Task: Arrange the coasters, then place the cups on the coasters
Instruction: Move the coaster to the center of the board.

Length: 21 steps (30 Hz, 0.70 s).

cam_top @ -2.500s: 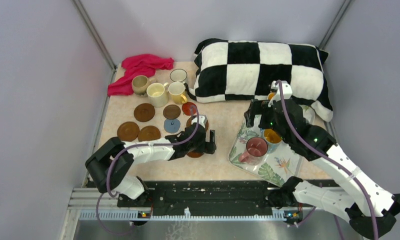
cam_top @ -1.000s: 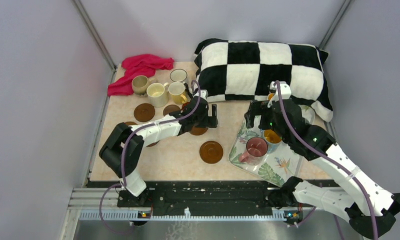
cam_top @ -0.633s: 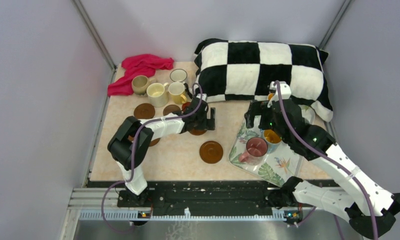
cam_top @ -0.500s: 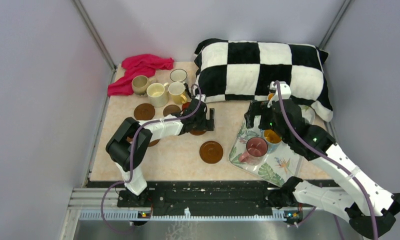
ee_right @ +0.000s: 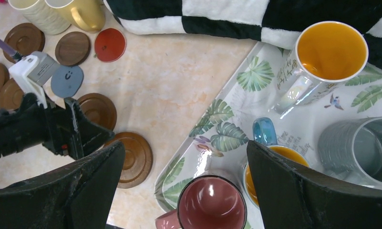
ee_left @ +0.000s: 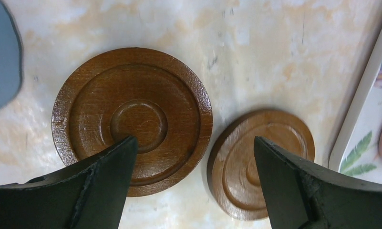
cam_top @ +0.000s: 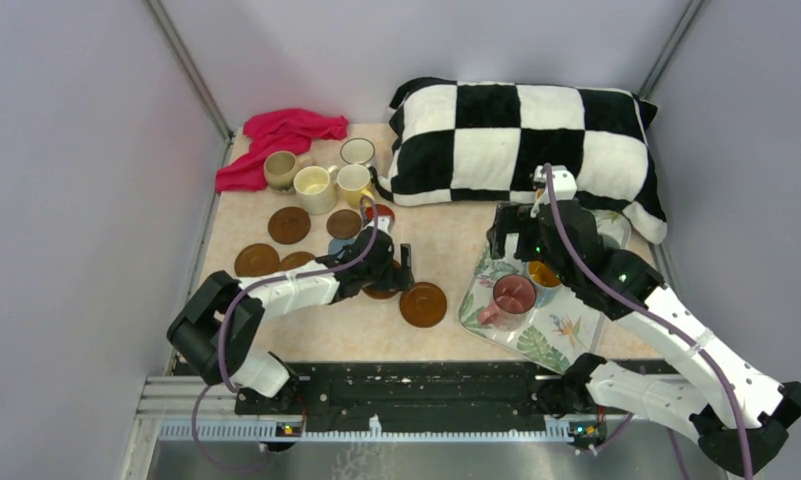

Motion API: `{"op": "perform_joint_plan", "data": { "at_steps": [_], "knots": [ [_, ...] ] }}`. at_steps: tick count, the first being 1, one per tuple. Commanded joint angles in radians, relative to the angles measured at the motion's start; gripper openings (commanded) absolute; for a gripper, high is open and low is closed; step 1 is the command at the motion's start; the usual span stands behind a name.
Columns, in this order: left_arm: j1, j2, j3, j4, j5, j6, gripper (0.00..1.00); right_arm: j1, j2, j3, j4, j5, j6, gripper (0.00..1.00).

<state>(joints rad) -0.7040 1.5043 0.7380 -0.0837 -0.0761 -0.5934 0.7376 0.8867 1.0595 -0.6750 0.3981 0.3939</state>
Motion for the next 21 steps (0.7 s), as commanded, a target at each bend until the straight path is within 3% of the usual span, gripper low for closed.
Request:
{"op": "perform_joint_plan", "data": {
  "at_steps": [1,21],
  "knots": [
    [-0.028,-0.067,-0.076,-0.091,0.012,-0.063,0.99,0.004,0.01,-0.001,0.042,-0.008,-0.009,0.99],
    [-0.149,-0.198,-0.144,-0.157,-0.016,-0.167,0.98,0.002,0.032,0.014,0.051,-0.02,-0.017,0.99]
  ]
}}
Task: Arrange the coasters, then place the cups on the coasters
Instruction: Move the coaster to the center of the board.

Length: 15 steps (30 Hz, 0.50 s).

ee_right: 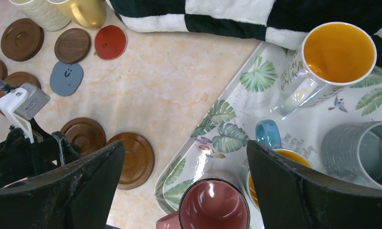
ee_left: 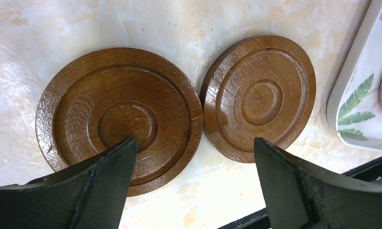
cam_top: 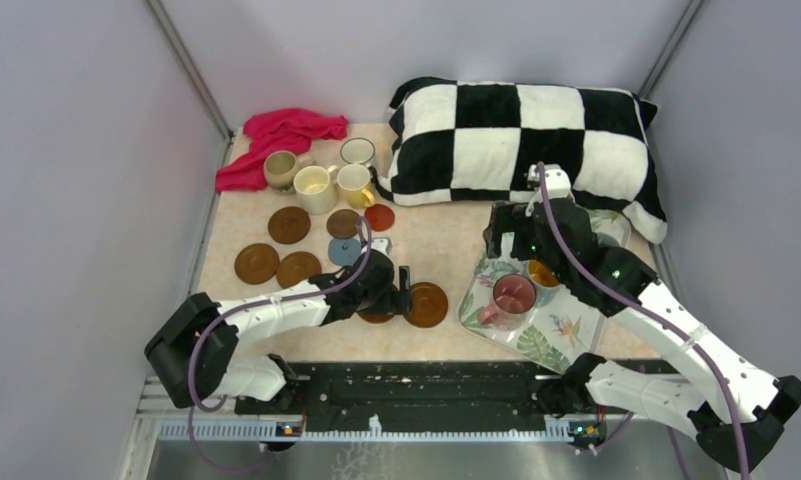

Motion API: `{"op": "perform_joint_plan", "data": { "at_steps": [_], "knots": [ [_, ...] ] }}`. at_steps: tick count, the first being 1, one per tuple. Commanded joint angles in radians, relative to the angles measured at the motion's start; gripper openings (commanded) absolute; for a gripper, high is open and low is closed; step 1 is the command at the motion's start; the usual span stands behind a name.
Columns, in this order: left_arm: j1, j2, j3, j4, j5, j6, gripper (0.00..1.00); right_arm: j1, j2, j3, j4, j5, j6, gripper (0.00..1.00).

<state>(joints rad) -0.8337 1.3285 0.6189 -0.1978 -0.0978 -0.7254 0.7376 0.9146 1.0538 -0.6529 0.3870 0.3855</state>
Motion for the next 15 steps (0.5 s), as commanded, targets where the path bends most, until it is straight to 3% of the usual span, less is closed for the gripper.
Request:
{"op": "perform_joint_plan", "data": {
  "at_steps": [1,15],
  "knots": [
    [-0.02,-0.025,-0.025,-0.044,0.004,-0.036,0.98,0.003,0.001,0.018,0.027,-0.007,-0.007,0.99],
    [-0.021,-0.085,-0.035,-0.078,-0.009,-0.054,0.98,0.004,-0.014,0.008,0.025,-0.005,-0.005,0.99]
  ]
}}
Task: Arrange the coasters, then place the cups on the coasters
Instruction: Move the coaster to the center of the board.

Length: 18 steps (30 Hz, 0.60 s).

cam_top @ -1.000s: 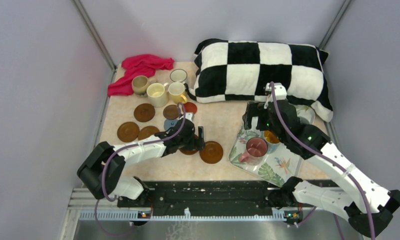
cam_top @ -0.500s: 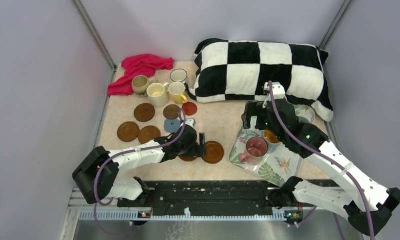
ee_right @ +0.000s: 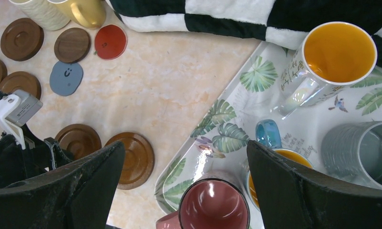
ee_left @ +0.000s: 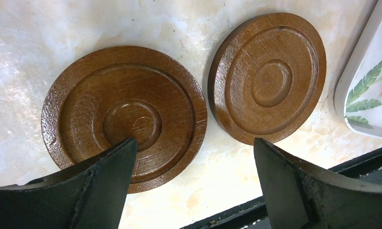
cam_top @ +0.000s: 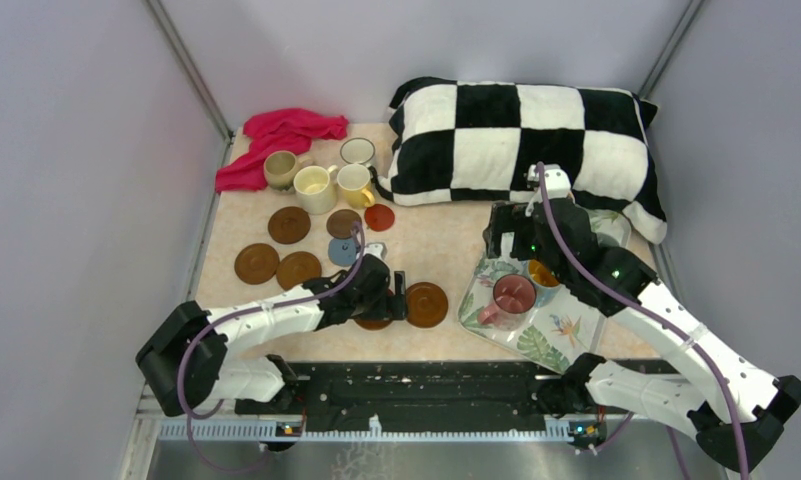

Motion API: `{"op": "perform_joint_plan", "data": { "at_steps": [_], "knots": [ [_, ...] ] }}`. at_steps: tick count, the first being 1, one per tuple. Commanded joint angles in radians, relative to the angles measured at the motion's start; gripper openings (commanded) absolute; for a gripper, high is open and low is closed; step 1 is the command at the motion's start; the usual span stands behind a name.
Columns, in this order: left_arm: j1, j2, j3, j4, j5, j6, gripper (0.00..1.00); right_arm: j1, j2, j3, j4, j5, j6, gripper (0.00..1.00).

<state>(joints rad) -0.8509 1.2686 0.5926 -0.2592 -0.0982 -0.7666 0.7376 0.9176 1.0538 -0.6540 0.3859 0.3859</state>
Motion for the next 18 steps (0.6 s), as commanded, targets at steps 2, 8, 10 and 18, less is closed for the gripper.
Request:
{"op": "perform_joint_plan", "data": {
  "at_steps": [2,8,10,18],
  "knots": [
    [-0.004,-0.019,0.002,-0.02,-0.012,-0.01,0.98,0.004,-0.014,0.005,0.027,-0.005,-0.004,0.99],
    [-0.004,-0.005,0.044,-0.018,-0.023,0.011,0.98,0.004,-0.018,0.008,0.022,-0.004,-0.002,0.99],
    [-0.004,-0.003,0.069,-0.024,-0.033,0.026,0.98,0.003,-0.016,0.012,0.018,-0.003,-0.005,0.99],
    [0.015,-0.014,0.173,-0.049,-0.154,0.069,0.98,0.003,-0.005,0.028,0.012,-0.002,-0.012,0.99]
  ]
}}
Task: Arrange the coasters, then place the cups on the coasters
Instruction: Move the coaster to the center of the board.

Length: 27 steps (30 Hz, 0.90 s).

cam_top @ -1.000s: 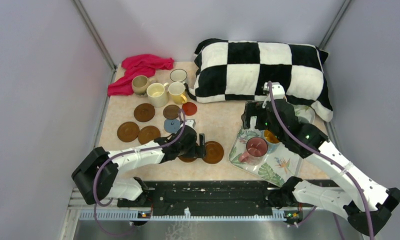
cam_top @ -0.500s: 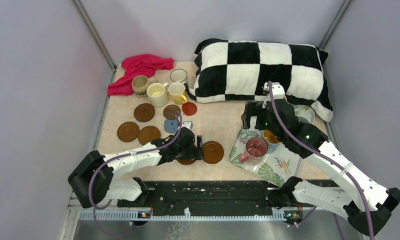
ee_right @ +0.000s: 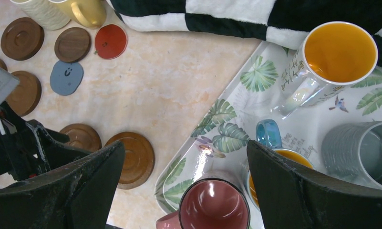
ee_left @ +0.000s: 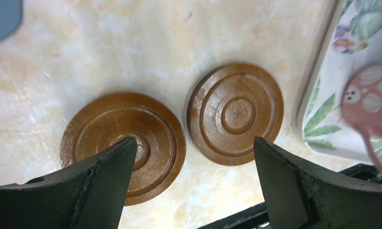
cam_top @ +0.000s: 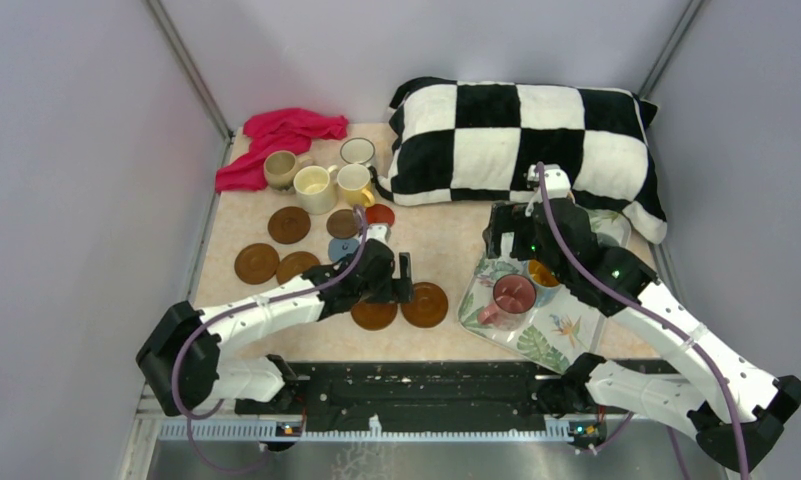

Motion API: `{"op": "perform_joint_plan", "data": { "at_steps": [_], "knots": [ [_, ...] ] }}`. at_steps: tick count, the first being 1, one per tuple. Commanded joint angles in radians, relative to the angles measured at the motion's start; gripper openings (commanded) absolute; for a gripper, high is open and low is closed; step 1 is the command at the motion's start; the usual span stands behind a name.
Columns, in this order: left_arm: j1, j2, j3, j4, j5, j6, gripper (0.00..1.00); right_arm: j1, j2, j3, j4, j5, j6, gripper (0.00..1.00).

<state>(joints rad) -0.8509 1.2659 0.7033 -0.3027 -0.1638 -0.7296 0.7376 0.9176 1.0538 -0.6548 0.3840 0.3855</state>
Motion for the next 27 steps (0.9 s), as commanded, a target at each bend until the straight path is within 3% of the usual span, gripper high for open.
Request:
{"op": "perform_joint_plan", "data": {
  "at_steps": [1,12,27],
  "knots": [
    [0.027,-0.014,0.066,-0.009,-0.104,0.032,0.98,0.003,-0.006,0.028,0.012,-0.002,-0.011,0.99],
    [0.276,-0.043,0.052,0.016,-0.156,0.061,0.98,0.003,0.004,0.035,0.015,-0.03,-0.025,0.99],
    [0.588,0.069,0.023,0.118,-0.136,0.006,0.98,0.004,0.018,0.068,0.038,-0.074,-0.06,0.99]
  ]
}}
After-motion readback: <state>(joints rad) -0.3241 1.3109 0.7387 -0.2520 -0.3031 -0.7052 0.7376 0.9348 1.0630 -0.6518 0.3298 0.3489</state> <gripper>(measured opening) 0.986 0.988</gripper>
